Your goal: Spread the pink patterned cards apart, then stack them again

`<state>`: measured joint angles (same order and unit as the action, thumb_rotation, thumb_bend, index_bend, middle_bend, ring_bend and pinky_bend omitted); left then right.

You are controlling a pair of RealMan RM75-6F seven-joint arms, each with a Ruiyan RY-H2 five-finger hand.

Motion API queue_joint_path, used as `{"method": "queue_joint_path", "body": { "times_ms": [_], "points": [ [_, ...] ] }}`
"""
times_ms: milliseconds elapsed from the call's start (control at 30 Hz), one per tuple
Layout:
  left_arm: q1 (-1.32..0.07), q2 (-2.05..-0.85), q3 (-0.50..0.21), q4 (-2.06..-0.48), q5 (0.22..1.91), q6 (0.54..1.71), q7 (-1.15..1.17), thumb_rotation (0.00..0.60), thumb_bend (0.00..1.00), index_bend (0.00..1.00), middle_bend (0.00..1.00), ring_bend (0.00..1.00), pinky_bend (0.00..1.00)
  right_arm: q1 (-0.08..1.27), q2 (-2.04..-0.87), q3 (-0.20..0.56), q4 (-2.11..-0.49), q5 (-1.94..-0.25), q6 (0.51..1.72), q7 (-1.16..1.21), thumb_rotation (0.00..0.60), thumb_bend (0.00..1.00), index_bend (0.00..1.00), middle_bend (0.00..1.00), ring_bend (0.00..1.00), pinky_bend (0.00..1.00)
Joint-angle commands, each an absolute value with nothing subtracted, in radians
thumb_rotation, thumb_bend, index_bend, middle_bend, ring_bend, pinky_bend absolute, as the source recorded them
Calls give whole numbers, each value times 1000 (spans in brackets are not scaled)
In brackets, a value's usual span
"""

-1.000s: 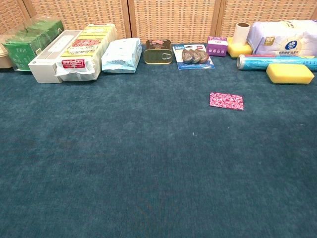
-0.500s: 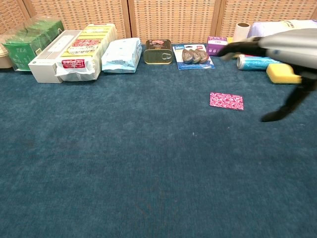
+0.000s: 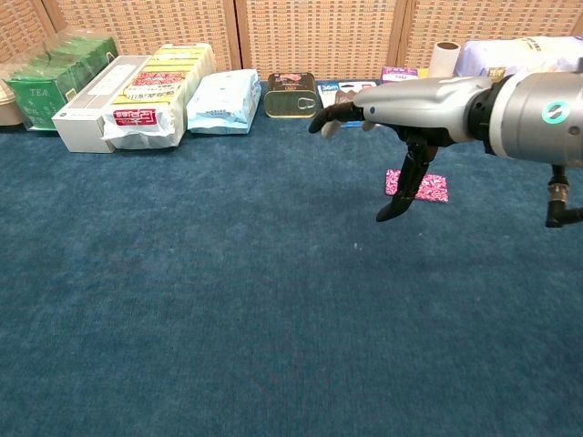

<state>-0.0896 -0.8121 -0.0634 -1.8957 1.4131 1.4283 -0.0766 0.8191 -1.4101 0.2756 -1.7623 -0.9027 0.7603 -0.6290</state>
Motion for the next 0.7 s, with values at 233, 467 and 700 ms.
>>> {"method": "queue_joint_path", "body": {
  "times_ms": [233, 467, 700],
  "points": [
    [-102, -817, -71, -1899, 1389, 1408, -69, 600, 200, 0, 0, 0, 69, 870, -1394, 228, -1592, -843, 611, -451, 600, 0, 89, 139, 73, 204],
    [-104, -825, -71, -1906, 1393, 1412, -55, 600, 199, 0, 0, 0, 69, 835, -1369, 211, -1548, -935, 537, -284, 600, 0, 89, 134, 73, 231],
    [-113, -834, -72, -1923, 1385, 1402, -22, 600, 200, 0, 0, 0, 69, 850, -1375, 217, -1466, -992, 505, -187, 600, 0, 89, 132, 73, 237]
  ]
}}
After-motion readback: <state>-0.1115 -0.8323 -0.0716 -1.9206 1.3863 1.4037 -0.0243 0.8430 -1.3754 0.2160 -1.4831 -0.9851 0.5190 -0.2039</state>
